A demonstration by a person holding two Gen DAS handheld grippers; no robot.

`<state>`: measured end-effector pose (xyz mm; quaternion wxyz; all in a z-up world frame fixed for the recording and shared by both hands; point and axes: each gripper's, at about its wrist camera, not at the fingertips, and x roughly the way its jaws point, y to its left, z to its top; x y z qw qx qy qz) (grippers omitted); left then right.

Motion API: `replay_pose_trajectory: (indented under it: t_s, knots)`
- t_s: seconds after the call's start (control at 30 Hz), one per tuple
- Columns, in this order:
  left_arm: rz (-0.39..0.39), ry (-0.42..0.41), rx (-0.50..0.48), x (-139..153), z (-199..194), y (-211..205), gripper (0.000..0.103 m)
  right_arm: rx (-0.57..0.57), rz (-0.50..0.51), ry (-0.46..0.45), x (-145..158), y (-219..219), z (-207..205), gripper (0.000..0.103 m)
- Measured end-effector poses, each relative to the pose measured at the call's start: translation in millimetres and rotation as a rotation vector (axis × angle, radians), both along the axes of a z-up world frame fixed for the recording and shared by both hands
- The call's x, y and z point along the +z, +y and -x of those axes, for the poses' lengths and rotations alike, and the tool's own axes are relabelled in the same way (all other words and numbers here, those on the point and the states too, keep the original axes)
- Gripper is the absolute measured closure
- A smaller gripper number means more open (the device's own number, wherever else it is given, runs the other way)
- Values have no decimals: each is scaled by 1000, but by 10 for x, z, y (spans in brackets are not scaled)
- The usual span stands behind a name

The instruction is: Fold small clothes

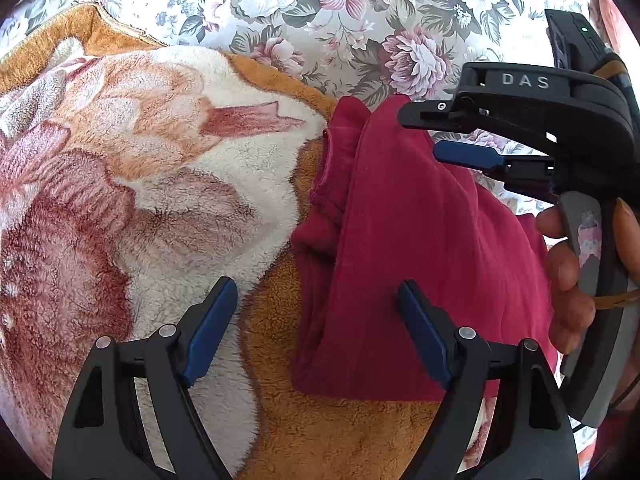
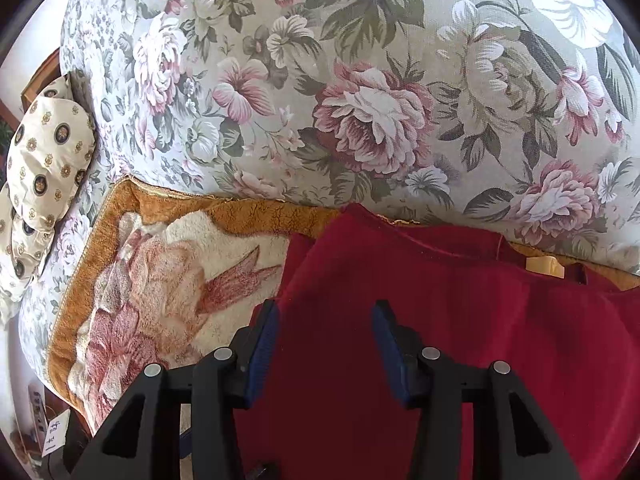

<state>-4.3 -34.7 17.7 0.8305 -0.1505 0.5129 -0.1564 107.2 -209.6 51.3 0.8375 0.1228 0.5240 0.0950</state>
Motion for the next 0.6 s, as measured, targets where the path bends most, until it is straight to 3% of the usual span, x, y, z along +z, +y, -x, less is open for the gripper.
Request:
replay_pose_trajectory:
  t_s: [0.17, 0.4, 0.47, 0.53, 0.6]
  knots:
    - [113, 31, 15, 20, 21, 168, 20, 14, 17, 20, -31, 79, -75, 56]
    - [96, 41, 15, 5, 10, 153, 20, 61, 91, 45, -102, 362, -269, 56]
    - [90, 34, 19, 1, 21, 130, 18, 79, 106, 47, -120, 439, -324, 52]
    - [92, 25, 29, -4, 34, 104, 16, 97, 109, 78, -188, 496, -405, 39]
    - [89, 21, 30, -10, 26, 71, 10, 98, 126, 111, -270, 531, -471, 38]
